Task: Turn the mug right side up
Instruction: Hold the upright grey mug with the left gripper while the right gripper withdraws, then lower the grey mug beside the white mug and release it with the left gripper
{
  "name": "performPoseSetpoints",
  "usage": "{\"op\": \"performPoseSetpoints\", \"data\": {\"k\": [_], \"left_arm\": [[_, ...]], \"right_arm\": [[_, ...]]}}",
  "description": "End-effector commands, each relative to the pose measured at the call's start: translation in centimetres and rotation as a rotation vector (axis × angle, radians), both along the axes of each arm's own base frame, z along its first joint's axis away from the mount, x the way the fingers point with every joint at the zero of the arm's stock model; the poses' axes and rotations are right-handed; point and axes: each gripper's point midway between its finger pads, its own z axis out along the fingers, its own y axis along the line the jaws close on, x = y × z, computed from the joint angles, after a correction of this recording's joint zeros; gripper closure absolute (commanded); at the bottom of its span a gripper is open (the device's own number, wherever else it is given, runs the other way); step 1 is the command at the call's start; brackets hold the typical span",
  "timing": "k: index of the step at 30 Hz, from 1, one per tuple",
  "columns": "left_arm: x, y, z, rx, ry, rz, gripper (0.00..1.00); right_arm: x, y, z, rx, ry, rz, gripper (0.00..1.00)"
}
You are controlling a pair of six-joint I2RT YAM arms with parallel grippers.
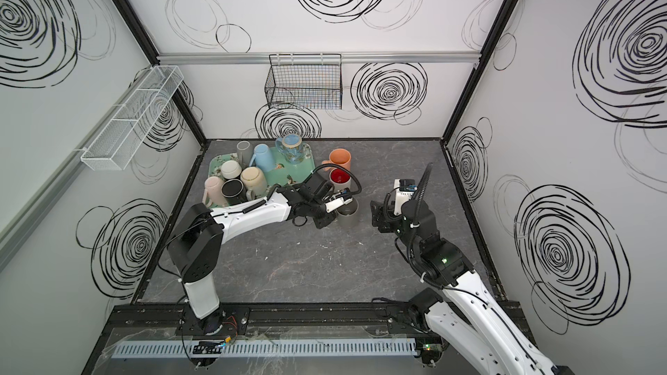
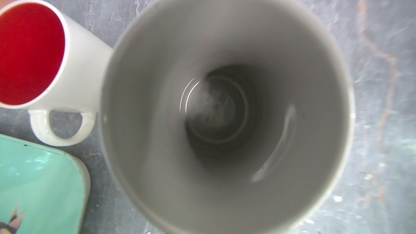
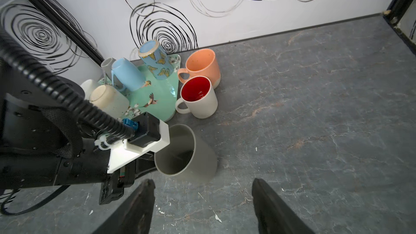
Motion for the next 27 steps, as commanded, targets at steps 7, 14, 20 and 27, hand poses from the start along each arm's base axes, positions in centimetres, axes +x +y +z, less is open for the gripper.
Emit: {"op": "performPoseSetpoints", "data": {"k": [7,14,20,27], "left_arm": [[3.8,0.5,0.4,0.107,-0.085,-0.032,1.0],[5.0,1.7,-0.1,0.117,-0.037,-0.02,1.0],[5.7,1.7,-0.4,0.117,-0.01,-0.03,1.0],[6.3,2.7,-1.0,0.147,0.006,-0.003,1.0]], "right_arm": [[1.0,-0.4,0.9,0.056,0.01,-0.024,0.28],[1.6,-0.7,0.4,0.083,0.025,-0.025,0.28],[2.2,-0.4,0.4,0.108,0.03,-0.009,0.28],[2.3,-0.6,0.3,0.113,0.03,-0.009,0.28]]}}
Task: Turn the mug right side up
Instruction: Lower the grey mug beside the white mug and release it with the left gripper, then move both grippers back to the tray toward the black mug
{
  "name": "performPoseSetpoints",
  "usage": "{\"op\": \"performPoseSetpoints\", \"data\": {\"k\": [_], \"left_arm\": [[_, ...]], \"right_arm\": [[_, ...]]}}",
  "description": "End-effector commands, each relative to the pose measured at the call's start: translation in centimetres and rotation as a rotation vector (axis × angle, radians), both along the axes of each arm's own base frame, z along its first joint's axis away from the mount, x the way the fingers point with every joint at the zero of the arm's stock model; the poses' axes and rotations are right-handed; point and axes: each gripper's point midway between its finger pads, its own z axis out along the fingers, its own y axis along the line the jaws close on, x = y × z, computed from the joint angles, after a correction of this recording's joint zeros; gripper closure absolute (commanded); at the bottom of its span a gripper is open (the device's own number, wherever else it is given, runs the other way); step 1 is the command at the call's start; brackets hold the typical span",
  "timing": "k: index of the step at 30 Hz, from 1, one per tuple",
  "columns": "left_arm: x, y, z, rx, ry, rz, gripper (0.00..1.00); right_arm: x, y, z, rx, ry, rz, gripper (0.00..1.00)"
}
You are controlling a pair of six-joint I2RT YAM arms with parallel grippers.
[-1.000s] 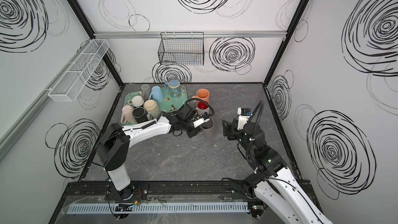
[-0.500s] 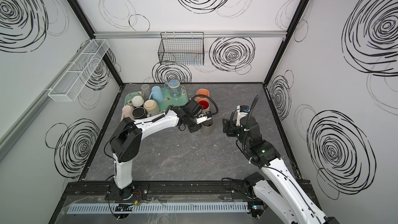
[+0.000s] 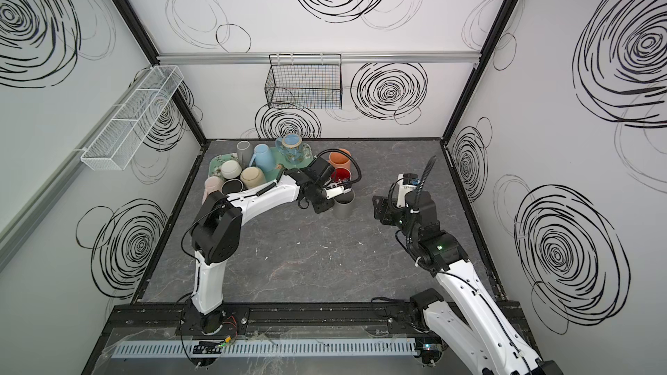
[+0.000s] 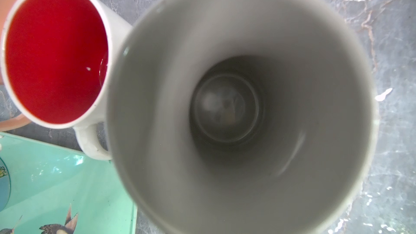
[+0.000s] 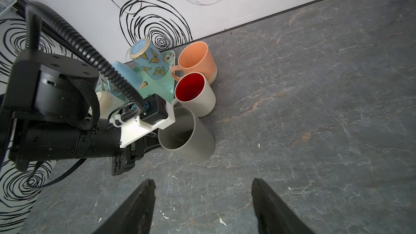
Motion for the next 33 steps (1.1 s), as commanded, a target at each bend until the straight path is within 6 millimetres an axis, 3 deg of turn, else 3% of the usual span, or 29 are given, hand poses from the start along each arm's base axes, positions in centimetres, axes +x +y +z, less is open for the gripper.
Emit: {"op": "performPoseSetpoints", "data": {"k": [1,3,5,7,11,19,24,27,33], "left_arm": [[0.9,0.9,-0.2,0.021,0.001,0.01,1.0],[1.0,1.0,-0.2,0.028,-0.003,0.022,0.98],[1.2,1.2,0.0,0.038,-0.019,0.038,0.79],[1.3,1.4,0.1,0.045,-0.033,0.047,0.65],[1.5,1.8,1.3,0.044,-0.061,0.056,0.55],[1.7,2.2,6.2,-0.07,-0.124,0.102,0.55],[1.4,3.8,9.4,-0.167,-0.174,0.172,0.57],[1.4,6.0,11.4,-0.217,-0.22,0.244,0.56],[1.4,12.8,13.9,-0.345,-0.299,0.49,0.55]], "right_arm": [[0.3,0.1,1.2,0.032,-0.036,0.004,0.28],[0.3,0.2,1.1,0.037,-0.035,0.013,0.28],[0.4,0.4,1.1,0.044,-0.033,0.026,0.29],[0.4,0.4,1.1,0.046,-0.031,0.028,0.29],[0.6,0.3,1.0,0.044,-0.028,0.022,0.29],[1.1,0.4,1.4,0.046,-0.03,0.029,0.29],[1.8,1.3,1.2,0.057,-0.022,0.058,0.31],[2.2,2.3,1.2,0.083,-0.019,0.098,0.32],[3.4,4.7,0.9,0.086,-0.016,0.149,0.33]]}}
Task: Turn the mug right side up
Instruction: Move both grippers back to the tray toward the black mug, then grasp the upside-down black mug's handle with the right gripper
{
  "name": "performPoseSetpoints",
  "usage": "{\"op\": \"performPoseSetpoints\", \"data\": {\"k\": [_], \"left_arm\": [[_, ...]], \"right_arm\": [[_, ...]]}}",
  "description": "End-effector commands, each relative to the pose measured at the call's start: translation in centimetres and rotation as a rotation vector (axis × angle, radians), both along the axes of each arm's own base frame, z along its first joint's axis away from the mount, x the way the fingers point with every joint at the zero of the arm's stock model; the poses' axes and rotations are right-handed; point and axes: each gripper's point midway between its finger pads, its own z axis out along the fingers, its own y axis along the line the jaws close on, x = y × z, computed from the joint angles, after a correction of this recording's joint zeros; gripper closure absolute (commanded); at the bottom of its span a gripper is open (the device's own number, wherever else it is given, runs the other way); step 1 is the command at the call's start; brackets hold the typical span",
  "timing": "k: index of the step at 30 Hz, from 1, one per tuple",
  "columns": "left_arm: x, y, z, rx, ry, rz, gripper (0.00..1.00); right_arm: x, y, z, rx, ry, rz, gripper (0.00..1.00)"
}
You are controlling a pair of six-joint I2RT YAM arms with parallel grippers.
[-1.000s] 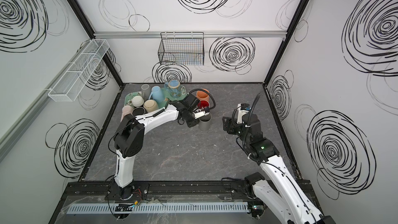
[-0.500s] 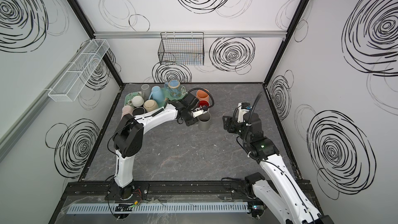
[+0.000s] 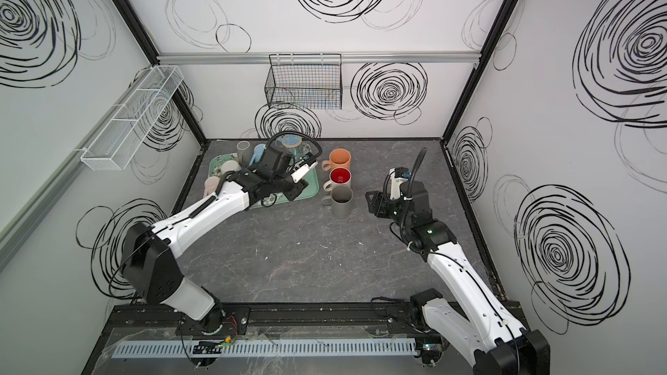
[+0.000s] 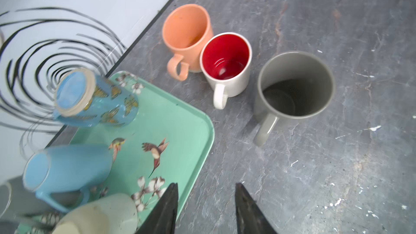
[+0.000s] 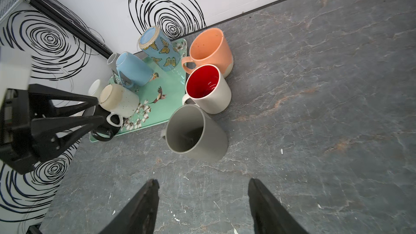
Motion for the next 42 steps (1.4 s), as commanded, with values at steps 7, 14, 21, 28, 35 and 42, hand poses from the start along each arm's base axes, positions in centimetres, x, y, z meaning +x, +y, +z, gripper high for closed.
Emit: {"op": "performPoseSetpoints", "data": {"k": [7,14,21,28,35,42], "left_arm": [[-0.5,11.1,2.4,-0.18,-0.077,0.39,0.43],[0.1,21.2,0.7,-0.383,-0.023,0.747,0.39],[0.5,26.0,-1.8,-0.582,0.084,0.954,0.45],[-1.9,28.8,-3.9,-0.625,0.071,1.125,0.49],[-4.7,30.7,-5.1,-0.701,0.075,1.204,0.49],[-6.3,31.1,-5.5,-0.701,0.059,1.219,0.49]], "right_arm": [[2.3,8.4,1.7,-0.031,-0.085,0.157,0.33],[3.7,16.7,0.3,-0.087,-0.064,0.318,0.33],[4.6,24.7,-2.0,-0.135,-0.058,0.457,0.33],[5.5,33.1,-6.0,-0.205,-0.045,0.576,0.36],[5.2,40.0,-9.0,-0.249,-0.086,0.662,0.36],[5.7,43.3,-11.2,-0.264,-0.122,0.679,0.36]]}}
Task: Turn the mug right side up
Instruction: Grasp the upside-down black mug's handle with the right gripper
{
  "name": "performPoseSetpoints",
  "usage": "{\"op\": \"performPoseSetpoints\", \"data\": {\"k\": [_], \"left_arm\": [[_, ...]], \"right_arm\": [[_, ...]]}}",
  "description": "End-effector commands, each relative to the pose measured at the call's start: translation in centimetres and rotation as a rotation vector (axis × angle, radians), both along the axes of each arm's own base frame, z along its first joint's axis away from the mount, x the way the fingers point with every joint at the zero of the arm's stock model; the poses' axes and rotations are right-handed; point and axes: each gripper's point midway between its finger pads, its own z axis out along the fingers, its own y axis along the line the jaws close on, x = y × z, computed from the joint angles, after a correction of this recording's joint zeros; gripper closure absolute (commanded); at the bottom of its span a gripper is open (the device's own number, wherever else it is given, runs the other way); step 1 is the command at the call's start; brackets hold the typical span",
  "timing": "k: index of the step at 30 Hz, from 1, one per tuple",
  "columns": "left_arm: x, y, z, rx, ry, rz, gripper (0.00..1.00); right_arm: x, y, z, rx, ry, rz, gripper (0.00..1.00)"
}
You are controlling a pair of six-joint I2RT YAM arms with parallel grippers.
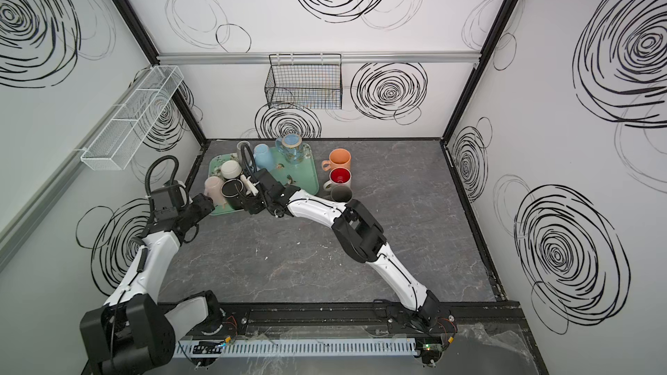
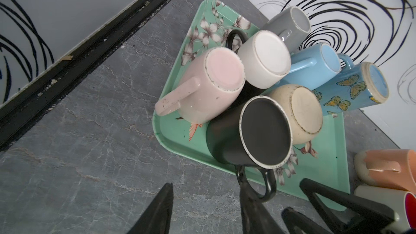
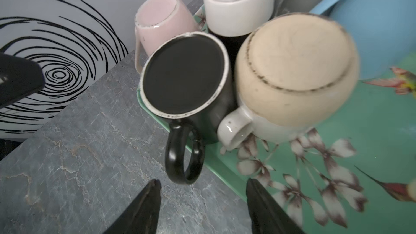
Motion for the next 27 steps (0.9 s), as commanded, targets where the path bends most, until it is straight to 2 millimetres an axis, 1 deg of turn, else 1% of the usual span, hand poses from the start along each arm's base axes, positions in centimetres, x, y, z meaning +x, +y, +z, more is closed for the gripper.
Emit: {"op": "performPoseSetpoints", "data": {"k": [1,6,8,12,14,17,21,27], "left_arm": [[0.0,0.2,0.4,-0.006,-0.042,0.003,0.49],[-0.3,-0.1,-0.5,-0.018,-0.034,-0.006,0.49],[-0.3,-0.2,-0.7,-0.025,-0.033,-0.007,0.5],[-0.2,-0.3,-1.0,-0.034,-0.029,-0.015,0.5],[-0.2,-0.3,-1.0,-0.032,-0.03,-0.016,0.5],[-0.2,-0.3,-1.3,-0.034,-0.023,-0.019,0.5],[-0.3,-0.3,-1.5,-0.03,-0.015,-0.021,0.5],[-0.3,-0.3,-1.4,-0.032,-0.022,-0.02,0.5]], "right_arm": [[0.6,0.7,-0.1,-0.008,-0.03,0.003,0.36],[0.9,1.8,-0.6,0.001,-0.046,0.014,0.35],[1.0,2.2,-0.6,0.005,-0.056,0.016,0.35],[1.5,2.6,-1.2,-0.005,-0.077,0.013,0.35],[1.8,2.8,-1.3,-0.008,-0.092,0.019,0.38],[1.9,3.0,-1.4,-0.013,-0.11,0.029,0.45],[1.8,2.8,-1.2,-0.045,-0.14,0.042,0.61],[1.2,2.5,-0.6,-0.109,-0.213,0.075,0.8]]}}
